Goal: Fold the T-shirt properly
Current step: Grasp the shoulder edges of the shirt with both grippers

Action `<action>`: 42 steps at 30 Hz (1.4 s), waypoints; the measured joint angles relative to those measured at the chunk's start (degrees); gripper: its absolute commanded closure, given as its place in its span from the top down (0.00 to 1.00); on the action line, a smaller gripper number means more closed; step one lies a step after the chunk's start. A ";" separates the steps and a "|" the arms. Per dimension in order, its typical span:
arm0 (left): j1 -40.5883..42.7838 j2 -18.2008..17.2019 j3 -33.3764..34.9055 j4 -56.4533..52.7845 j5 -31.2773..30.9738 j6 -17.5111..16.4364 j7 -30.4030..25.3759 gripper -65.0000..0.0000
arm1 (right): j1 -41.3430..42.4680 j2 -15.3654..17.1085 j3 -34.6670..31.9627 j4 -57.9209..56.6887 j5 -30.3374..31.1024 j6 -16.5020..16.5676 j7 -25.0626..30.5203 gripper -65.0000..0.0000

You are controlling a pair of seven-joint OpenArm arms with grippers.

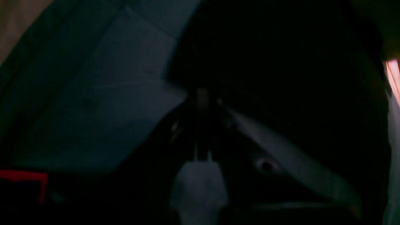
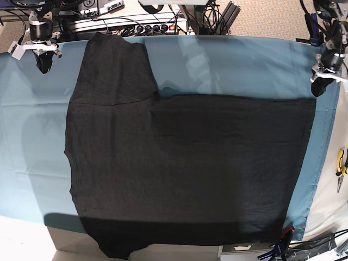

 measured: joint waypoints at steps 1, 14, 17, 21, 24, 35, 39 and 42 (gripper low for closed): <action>-0.02 -0.15 0.00 0.00 0.00 -0.68 0.00 0.00 | 0.00 0.00 0.00 0.00 -1.01 0.04 0.02 0.00; -0.11 -3.21 0.00 0.00 1.49 -5.60 0.17 0.07 | 0.66 0.02 0.02 0.00 -3.65 0.00 1.05 0.33; -0.13 -4.39 0.00 0.00 2.62 -5.60 0.20 0.18 | 2.84 -0.24 0.02 0.00 0.55 -3.76 -4.79 0.33; -0.11 -5.16 0.00 0.00 3.96 -5.57 0.17 0.26 | 4.33 -2.01 -2.71 0.00 2.01 -4.33 -4.48 0.33; -0.13 -5.75 0.00 0.00 5.16 -5.57 0.20 0.26 | 4.48 -3.45 -7.63 0.00 3.13 -5.99 -4.72 0.33; -0.13 -7.19 0.00 0.02 5.49 -5.60 0.20 0.26 | 4.46 -6.03 -8.61 0.00 -2.10 -6.25 -6.21 0.33; -0.13 -7.37 0.00 0.00 5.62 -5.57 0.20 0.26 | 3.58 -5.81 -6.14 0.00 -2.08 -6.43 -6.93 0.33; -0.13 -7.37 0.00 0.00 5.57 -5.57 0.17 0.26 | 3.02 -5.55 -6.14 0.00 -2.12 -6.40 -7.34 0.33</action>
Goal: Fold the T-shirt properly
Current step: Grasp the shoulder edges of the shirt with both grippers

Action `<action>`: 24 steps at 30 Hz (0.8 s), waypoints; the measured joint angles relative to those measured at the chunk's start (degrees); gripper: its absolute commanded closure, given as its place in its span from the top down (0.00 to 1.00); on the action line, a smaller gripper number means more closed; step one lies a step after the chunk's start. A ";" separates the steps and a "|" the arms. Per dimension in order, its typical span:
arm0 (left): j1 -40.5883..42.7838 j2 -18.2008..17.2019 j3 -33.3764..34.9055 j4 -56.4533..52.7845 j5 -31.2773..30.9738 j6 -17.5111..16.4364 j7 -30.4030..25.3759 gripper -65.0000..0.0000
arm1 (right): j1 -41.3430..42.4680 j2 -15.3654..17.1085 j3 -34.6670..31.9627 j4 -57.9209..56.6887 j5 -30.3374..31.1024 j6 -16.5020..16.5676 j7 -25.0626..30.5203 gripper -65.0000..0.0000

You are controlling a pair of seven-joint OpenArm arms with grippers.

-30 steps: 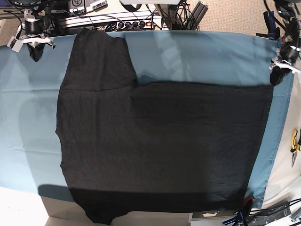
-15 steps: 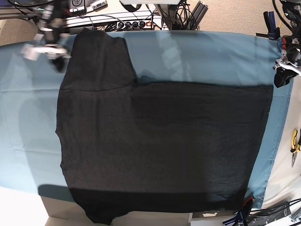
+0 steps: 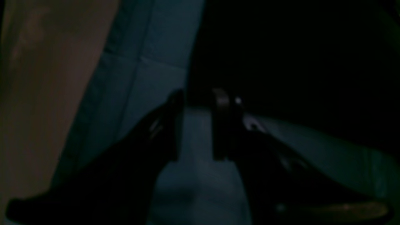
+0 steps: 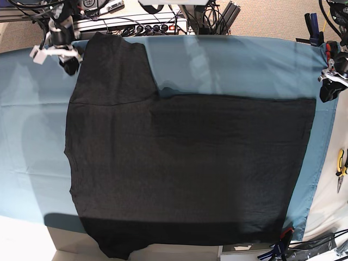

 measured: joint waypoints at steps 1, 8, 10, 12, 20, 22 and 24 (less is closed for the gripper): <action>0.00 0.00 0.00 0.00 0.00 0.00 0.02 0.26 | 0.02 0.02 -0.15 0.00 0.00 -0.02 0.00 0.33; 0.00 0.00 0.00 0.00 0.00 -0.02 0.02 0.26 | 0.24 0.17 -3.65 -3.93 -0.31 0.72 2.29 0.33; 0.00 0.02 0.00 0.00 0.02 -0.02 0.02 0.26 | 0.63 0.35 -3.91 -5.33 0.11 1.51 3.30 0.33; 0.00 0.00 0.00 0.00 0.02 0.00 0.02 0.26 | 0.68 0.42 -3.91 -6.03 0.92 1.81 3.56 0.33; 0.00 0.00 0.00 0.00 0.00 -0.02 0.02 0.26 | 0.63 0.68 -6.36 -6.14 0.98 1.84 3.76 0.33; 0.00 0.00 0.00 0.00 0.00 -0.02 0.00 0.26 | 0.28 0.68 -8.41 -6.08 1.01 1.97 4.13 0.33; 0.00 0.00 0.00 0.00 0.00 0.00 0.00 0.26 | -0.39 0.68 -10.49 -5.95 0.94 2.14 4.83 0.33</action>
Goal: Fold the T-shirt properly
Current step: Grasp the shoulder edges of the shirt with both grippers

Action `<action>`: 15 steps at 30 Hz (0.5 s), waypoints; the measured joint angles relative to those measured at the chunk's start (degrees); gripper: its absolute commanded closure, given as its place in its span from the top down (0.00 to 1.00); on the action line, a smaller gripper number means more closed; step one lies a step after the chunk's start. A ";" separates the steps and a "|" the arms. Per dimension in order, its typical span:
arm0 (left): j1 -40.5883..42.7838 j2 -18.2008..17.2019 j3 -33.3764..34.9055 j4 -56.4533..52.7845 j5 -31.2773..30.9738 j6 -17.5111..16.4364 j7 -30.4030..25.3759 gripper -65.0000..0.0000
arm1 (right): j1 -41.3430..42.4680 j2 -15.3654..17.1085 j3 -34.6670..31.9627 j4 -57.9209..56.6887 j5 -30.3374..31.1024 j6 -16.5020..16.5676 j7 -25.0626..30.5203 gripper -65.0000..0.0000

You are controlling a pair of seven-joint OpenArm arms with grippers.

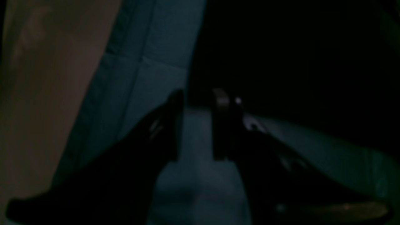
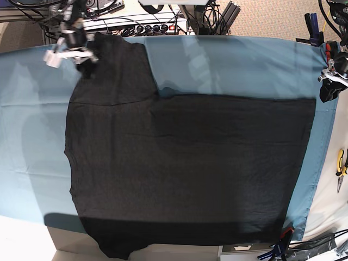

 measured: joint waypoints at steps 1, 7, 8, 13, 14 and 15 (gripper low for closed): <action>0.00 0.00 0.00 0.00 0.00 0.00 0.00 0.26 | -0.28 0.00 -0.85 0.02 -0.02 0.02 0.33 0.33; 0.00 0.02 0.00 0.00 0.00 0.00 0.00 0.26 | -0.39 0.07 -1.90 0.24 -2.64 0.46 0.92 0.33; 0.00 0.02 0.00 0.00 0.00 0.00 0.02 0.26 | -0.39 0.22 -1.95 0.24 -2.67 0.46 0.94 0.32; 0.00 0.00 0.00 0.00 0.02 0.00 -0.22 0.26 | -0.39 0.28 -1.99 0.09 -4.55 -0.15 1.05 0.00; 0.00 0.00 0.00 0.00 0.02 0.00 -0.22 0.26 | -0.39 0.31 -1.99 0.09 -4.57 -0.15 1.03 0.00; 0.00 0.00 0.00 0.00 0.02 -0.02 -0.22 0.26 | -0.39 0.28 -1.99 0.09 -4.57 -0.15 1.03 0.00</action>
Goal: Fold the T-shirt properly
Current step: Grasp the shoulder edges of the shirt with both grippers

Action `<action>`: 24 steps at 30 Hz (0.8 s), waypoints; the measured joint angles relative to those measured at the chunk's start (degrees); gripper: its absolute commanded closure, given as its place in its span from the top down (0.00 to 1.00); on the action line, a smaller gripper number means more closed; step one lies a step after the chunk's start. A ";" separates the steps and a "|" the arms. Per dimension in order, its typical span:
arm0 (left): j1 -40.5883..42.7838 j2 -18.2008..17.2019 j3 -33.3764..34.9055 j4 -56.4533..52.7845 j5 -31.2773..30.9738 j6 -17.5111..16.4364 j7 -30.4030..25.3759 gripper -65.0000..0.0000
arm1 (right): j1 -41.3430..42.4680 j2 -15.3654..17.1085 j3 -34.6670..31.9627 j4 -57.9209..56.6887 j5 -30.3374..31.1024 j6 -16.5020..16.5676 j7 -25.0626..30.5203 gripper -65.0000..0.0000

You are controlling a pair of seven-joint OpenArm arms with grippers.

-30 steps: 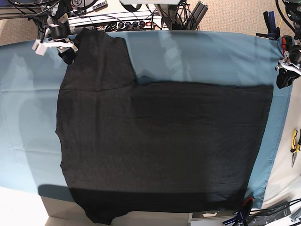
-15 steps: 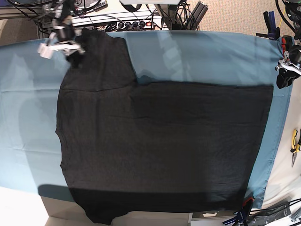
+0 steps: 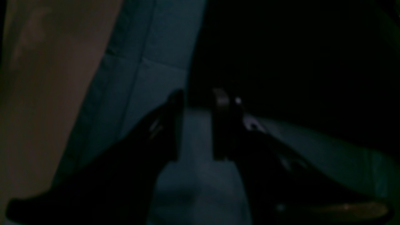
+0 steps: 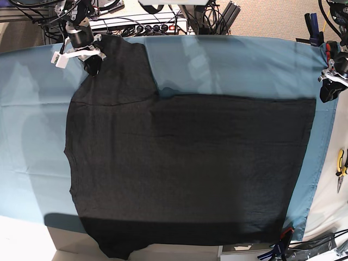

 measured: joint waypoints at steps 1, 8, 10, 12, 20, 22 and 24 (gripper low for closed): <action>0.00 0.02 0.00 0.00 0.00 0.02 0.00 0.26 | 0.00 0.00 0.00 0.00 0.00 0.00 0.00 0.00; -0.04 0.02 0.00 0.00 0.00 0.02 0.00 0.26 | 0.00 0.02 0.00 0.00 0.00 0.00 0.00 0.00; -0.92 0.02 0.00 0.00 -0.04 1.88 0.04 0.26 | 0.00 0.02 0.00 0.00 0.00 0.00 0.00 0.00; -2.56 -0.04 0.02 -0.02 0.07 4.87 0.09 0.26 | 0.00 0.02 0.00 0.00 0.00 0.00 0.00 0.00; -5.88 -1.40 0.04 -0.39 2.86 8.20 0.02 0.26 | -0.02 0.83 -0.11 -0.02 0.02 0.13 -0.44 0.00; -7.30 -1.42 0.04 -1.29 3.02 9.07 -0.20 0.26 | -0.02 0.83 -0.13 -0.02 0.02 0.13 -0.44 0.00; -8.35 -1.42 0.17 -3.26 2.86 9.05 -0.26 0.26 | -0.02 0.83 -0.15 0.00 0.02 0.13 -0.44 0.00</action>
